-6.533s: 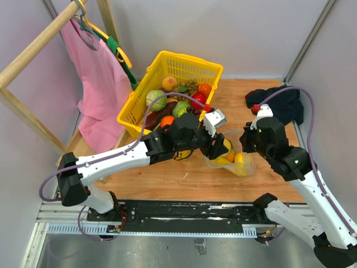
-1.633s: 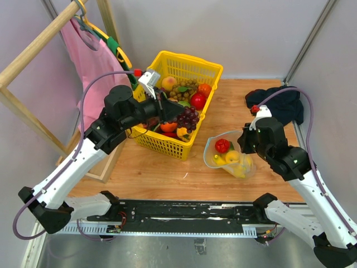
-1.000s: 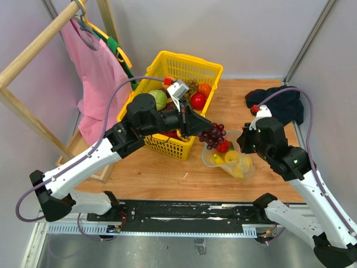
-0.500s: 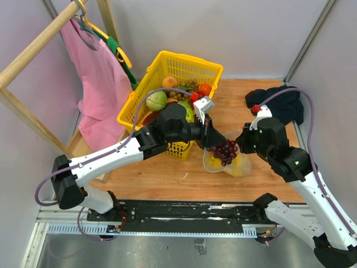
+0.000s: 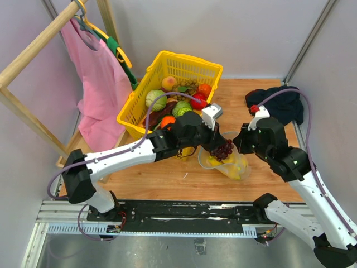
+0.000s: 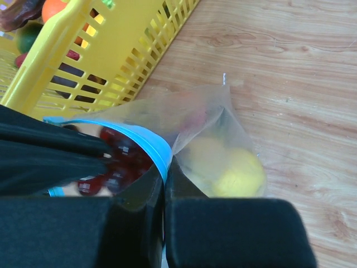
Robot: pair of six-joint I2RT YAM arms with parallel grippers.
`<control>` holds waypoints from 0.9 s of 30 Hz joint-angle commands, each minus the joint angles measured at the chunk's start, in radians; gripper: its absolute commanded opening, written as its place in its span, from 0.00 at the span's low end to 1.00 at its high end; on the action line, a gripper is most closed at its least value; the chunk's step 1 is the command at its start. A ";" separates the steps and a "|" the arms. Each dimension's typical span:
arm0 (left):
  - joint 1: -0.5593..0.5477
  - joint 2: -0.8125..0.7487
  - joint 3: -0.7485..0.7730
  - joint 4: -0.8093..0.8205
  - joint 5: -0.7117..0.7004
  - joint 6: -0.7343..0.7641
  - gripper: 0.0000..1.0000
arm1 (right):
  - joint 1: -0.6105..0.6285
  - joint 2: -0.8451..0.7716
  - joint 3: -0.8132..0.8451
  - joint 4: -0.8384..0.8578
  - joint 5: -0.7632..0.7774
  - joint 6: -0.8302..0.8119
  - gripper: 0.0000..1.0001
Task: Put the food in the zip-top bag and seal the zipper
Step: Place the fake fruit in the zipper food storage bag.
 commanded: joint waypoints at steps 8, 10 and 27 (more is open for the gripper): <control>-0.056 0.039 0.008 0.035 -0.401 -0.007 0.00 | -0.013 -0.009 -0.018 0.066 -0.053 0.026 0.01; -0.057 0.021 -0.003 0.046 -0.429 0.003 0.00 | -0.012 -0.008 -0.019 0.067 -0.050 0.025 0.01; -0.100 0.097 0.003 0.104 -0.141 -0.067 0.33 | -0.012 0.008 -0.025 0.084 -0.045 0.017 0.00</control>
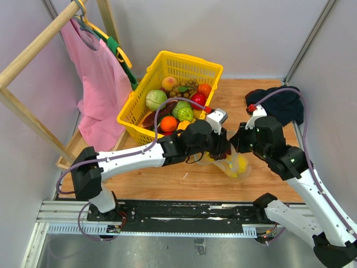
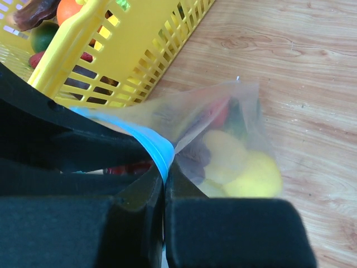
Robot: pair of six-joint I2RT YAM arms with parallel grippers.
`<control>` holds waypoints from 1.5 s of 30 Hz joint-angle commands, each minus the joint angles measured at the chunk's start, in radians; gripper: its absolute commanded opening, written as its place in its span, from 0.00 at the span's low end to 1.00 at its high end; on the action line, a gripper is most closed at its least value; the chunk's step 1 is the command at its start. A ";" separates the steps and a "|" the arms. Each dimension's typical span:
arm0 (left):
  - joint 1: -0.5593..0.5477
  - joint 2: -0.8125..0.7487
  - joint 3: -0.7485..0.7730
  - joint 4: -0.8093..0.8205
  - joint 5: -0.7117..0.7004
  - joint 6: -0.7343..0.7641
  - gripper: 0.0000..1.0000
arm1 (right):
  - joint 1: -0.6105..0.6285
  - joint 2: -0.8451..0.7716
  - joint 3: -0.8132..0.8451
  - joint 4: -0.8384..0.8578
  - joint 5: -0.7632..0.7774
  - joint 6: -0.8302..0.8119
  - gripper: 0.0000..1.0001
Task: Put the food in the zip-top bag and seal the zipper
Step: Place the fake fruit in the zipper food storage bag.
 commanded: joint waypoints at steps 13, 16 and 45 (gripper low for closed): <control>-0.017 -0.186 -0.033 -0.136 -0.025 0.073 0.61 | -0.012 -0.017 -0.003 0.011 0.061 -0.002 0.00; -0.016 -0.208 -0.037 -0.229 -0.059 0.055 0.63 | -0.012 -0.017 -0.004 0.012 0.059 -0.001 0.01; -0.017 -0.122 -0.175 -0.255 -0.072 -0.142 0.36 | -0.012 -0.045 0.009 -0.001 0.044 0.003 0.01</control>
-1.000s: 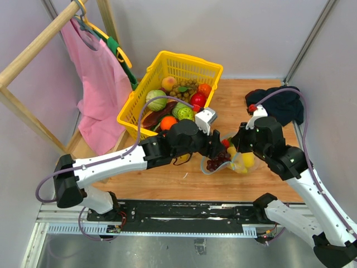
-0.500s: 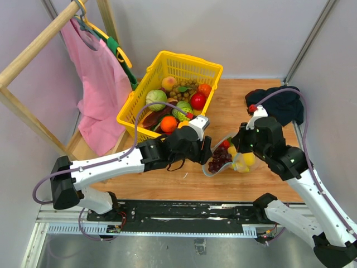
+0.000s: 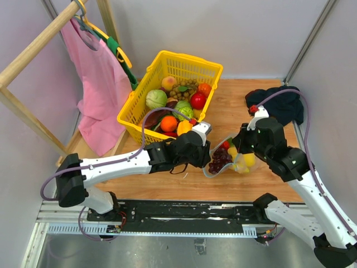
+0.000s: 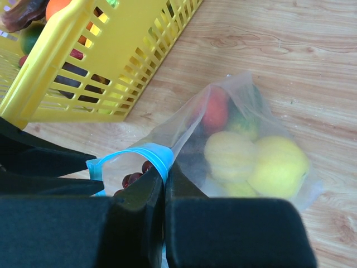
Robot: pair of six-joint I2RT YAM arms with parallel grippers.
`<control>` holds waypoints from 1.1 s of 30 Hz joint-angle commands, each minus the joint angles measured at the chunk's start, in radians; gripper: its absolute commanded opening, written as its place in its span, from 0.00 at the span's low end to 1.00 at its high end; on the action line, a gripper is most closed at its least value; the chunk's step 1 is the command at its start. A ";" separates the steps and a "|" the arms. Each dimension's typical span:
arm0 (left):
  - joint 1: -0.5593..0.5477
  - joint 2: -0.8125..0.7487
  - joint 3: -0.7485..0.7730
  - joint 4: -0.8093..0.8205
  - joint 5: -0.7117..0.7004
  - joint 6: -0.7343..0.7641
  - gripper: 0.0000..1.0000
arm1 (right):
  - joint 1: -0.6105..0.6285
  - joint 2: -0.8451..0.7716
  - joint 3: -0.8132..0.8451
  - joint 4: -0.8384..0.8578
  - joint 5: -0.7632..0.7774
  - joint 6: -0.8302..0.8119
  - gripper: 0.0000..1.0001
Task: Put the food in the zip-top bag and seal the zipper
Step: Place the fake fruit in the zipper food storage bag, then pick up the fake vegetable from the bin.
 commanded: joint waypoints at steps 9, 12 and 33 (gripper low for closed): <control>0.007 0.027 0.017 0.027 0.002 -0.022 0.01 | -0.012 -0.035 0.034 -0.009 0.004 -0.007 0.00; 0.007 -0.010 0.072 -0.029 -0.005 -0.008 0.00 | -0.012 -0.032 0.039 -0.040 0.034 -0.018 0.01; 0.026 -0.003 0.301 -0.247 0.084 0.036 0.00 | -0.012 0.104 0.145 -0.287 0.201 -0.179 0.01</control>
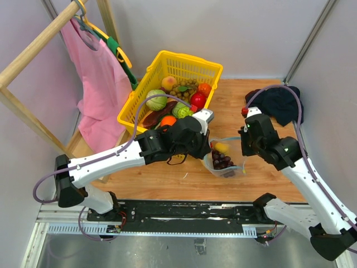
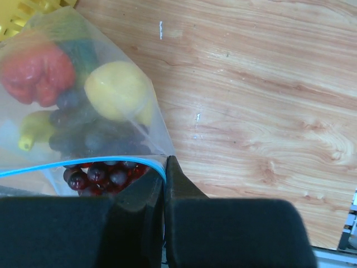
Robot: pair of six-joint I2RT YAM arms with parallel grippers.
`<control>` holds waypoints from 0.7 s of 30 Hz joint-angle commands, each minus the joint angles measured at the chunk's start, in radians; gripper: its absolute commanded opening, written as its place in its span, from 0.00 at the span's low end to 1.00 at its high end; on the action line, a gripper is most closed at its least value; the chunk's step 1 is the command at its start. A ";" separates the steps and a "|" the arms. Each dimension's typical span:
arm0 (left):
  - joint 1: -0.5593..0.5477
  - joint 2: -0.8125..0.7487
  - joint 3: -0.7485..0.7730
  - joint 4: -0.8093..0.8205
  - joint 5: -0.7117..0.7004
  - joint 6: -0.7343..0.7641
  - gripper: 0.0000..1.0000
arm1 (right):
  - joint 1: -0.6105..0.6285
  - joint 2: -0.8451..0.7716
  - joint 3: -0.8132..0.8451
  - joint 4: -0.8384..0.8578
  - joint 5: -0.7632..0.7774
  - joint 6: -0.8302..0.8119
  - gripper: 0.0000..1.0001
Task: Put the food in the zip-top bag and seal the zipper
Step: Pick up the fake vegetable from the bin.
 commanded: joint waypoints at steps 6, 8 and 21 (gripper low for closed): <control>0.022 0.006 0.052 -0.007 0.054 0.012 0.00 | -0.012 -0.048 0.135 -0.117 0.055 -0.087 0.01; 0.024 0.006 0.041 0.002 0.039 0.010 0.00 | -0.012 -0.062 0.145 -0.114 0.055 -0.094 0.01; 0.033 0.034 -0.050 0.098 0.021 0.003 0.00 | -0.013 -0.158 0.071 0.002 0.097 -0.059 0.00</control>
